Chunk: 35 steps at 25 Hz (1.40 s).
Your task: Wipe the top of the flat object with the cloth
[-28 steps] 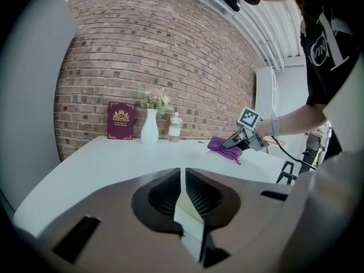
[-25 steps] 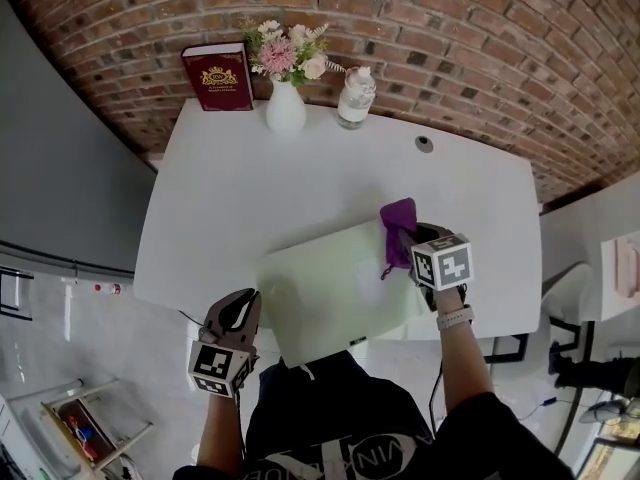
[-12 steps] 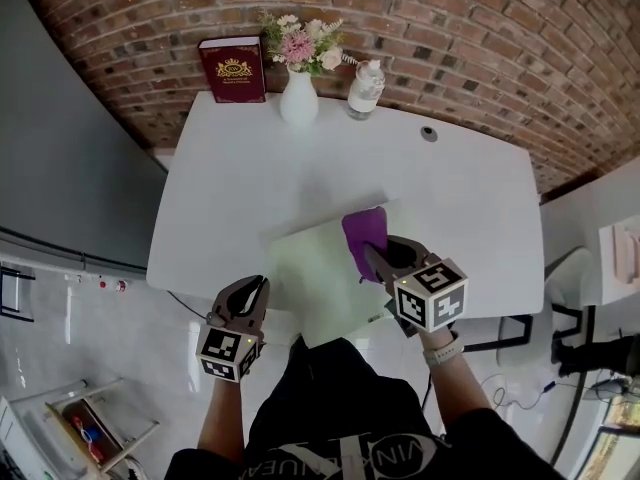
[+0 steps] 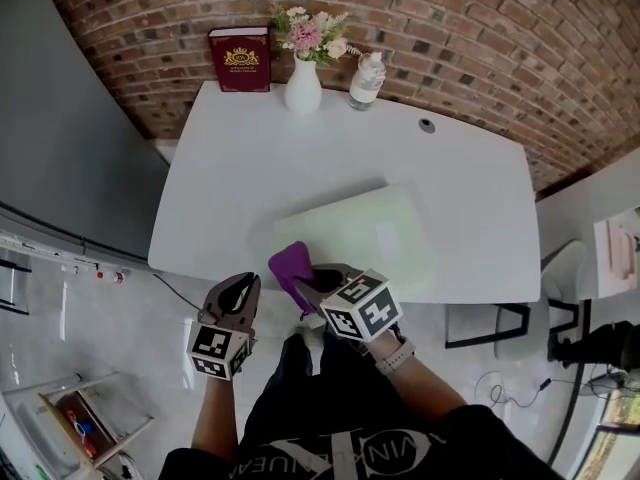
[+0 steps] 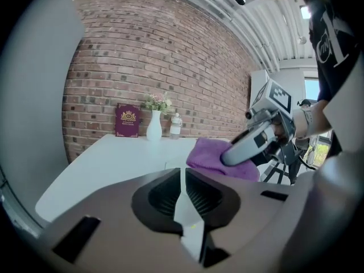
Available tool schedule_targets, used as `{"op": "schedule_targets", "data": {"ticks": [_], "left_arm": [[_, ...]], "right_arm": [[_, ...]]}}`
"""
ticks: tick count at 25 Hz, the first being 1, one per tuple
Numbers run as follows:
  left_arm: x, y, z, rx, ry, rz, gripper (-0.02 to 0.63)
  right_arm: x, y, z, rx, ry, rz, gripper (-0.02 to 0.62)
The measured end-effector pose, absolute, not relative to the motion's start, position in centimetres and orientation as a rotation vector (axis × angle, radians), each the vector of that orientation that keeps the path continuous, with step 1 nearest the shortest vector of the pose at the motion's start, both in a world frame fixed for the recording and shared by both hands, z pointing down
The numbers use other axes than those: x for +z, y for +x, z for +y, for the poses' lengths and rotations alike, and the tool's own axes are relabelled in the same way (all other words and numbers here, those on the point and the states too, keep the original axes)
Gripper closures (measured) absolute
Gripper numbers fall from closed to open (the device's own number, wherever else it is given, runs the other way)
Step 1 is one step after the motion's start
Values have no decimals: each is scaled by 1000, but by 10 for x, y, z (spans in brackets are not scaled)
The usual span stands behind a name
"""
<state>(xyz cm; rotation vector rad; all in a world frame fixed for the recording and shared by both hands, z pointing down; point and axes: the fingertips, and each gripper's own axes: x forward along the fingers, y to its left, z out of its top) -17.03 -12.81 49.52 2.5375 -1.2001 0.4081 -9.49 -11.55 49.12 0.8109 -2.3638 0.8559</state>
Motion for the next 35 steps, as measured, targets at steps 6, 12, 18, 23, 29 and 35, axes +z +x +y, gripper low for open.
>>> {"op": "schedule_targets", "data": {"ticks": [6, 12, 18, 23, 29, 35], "left_arm": [[488, -188, -124, 403, 2469, -1329, 575], [496, -168, -121, 393, 2398, -1354, 575], [490, -131, -123, 383, 2419, -1358, 575], [488, -114, -126, 385, 2418, -1371, 575], [491, -98, -122, 384, 2409, -1381, 575], [493, -90, -118, 401, 2403, -1377, 575]], "right_arm": [[530, -75, -109, 734, 753, -2231, 526], [532, -27, -119, 782, 775, -2232, 526], [534, 41, -129, 793, 853, -2194, 526], [536, 101, -140, 819, 941, -2166, 526], [538, 165, -155, 801, 1023, -2115, 526], [538, 215, -170, 739, 1119, -2044, 526]]}}
